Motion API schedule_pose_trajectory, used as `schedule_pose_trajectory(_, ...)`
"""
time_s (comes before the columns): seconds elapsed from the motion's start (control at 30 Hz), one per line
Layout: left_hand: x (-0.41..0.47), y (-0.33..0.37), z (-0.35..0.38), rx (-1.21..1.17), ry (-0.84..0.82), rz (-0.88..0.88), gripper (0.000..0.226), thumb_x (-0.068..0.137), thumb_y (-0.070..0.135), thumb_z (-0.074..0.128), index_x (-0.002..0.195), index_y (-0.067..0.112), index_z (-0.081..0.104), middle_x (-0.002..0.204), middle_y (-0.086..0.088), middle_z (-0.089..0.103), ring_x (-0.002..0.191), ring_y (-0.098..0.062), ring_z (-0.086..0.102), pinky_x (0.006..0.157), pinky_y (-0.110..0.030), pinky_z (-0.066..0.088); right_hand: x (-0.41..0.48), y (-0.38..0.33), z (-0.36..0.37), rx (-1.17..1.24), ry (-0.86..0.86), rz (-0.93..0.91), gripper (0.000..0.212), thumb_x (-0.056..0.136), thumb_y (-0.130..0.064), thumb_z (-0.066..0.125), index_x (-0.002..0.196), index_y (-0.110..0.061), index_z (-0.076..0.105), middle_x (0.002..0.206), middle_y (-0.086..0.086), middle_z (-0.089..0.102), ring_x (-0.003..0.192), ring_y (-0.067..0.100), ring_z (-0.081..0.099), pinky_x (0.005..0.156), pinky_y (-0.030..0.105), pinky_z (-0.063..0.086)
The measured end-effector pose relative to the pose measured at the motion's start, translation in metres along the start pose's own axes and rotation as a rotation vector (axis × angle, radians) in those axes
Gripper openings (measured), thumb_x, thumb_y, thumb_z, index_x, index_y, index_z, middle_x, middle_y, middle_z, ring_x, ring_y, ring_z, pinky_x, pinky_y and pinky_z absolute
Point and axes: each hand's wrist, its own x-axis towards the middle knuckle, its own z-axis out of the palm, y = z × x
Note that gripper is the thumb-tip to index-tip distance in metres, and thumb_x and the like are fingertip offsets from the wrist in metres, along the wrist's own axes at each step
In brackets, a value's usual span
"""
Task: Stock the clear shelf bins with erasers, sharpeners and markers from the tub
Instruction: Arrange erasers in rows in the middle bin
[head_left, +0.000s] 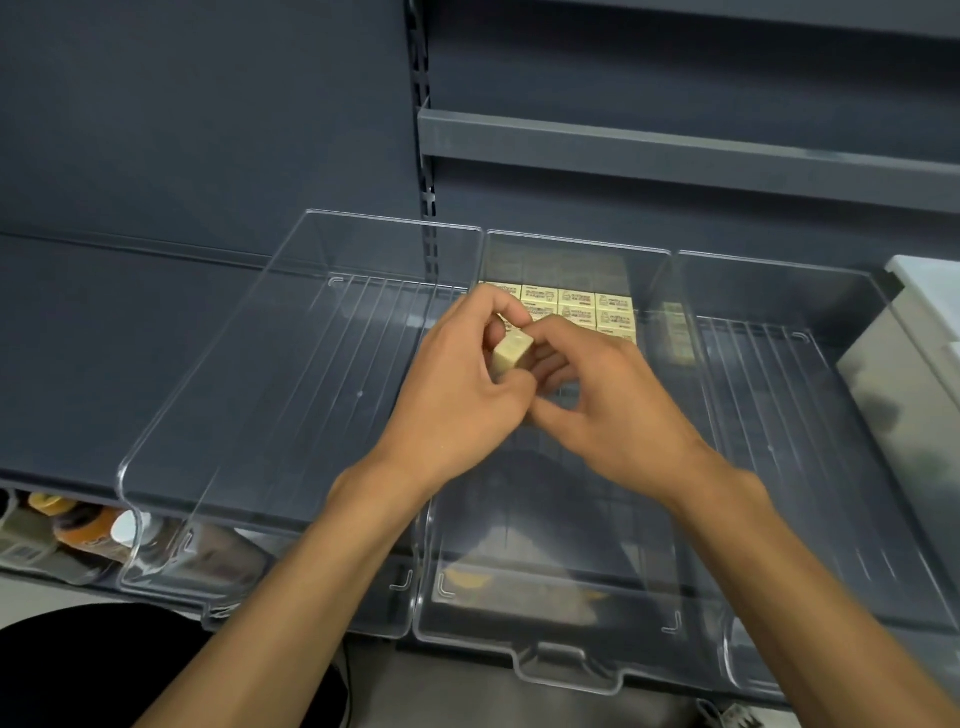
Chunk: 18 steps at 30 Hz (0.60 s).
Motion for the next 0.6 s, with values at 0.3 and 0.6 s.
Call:
schedule_pose_trajectory(0.3, -0.008, 0.004, -0.005, 0.116, 0.007, 0.072, 0.03, 0.086, 0.003, 0.06, 0.105, 0.026, 0.06, 0.087, 0.009, 0.055, 0.082, -0.007, 0.054, 0.076, -0.011, 0.04, 0.008, 0.011, -0.021, -0.202, 0.097, 0.307, 0.024, 0.079, -0.018, 0.07, 0.098, -0.024, 0.056, 0.072, -0.009, 0.061, 0.068, 0.013, 0.062, 0.068, 0.033, 0.052)
schedule_pose_trajectory(0.6, -0.019, -0.008, -0.022, 0.451, 0.0, 0.142, 0.019, 0.086, 0.022, 0.056, 0.102, 0.028, 0.064, 0.098, 0.014, 0.049, 0.102, -0.004, 0.044, 0.091, -0.02, 0.034, 0.044, 0.03, 0.011, -0.453, -0.133, 0.383, 0.019, 0.087, -0.021, 0.062, 0.105, -0.014, 0.066, 0.097, 0.011, 0.067, 0.098, 0.031, 0.061, 0.079, 0.035, 0.052)
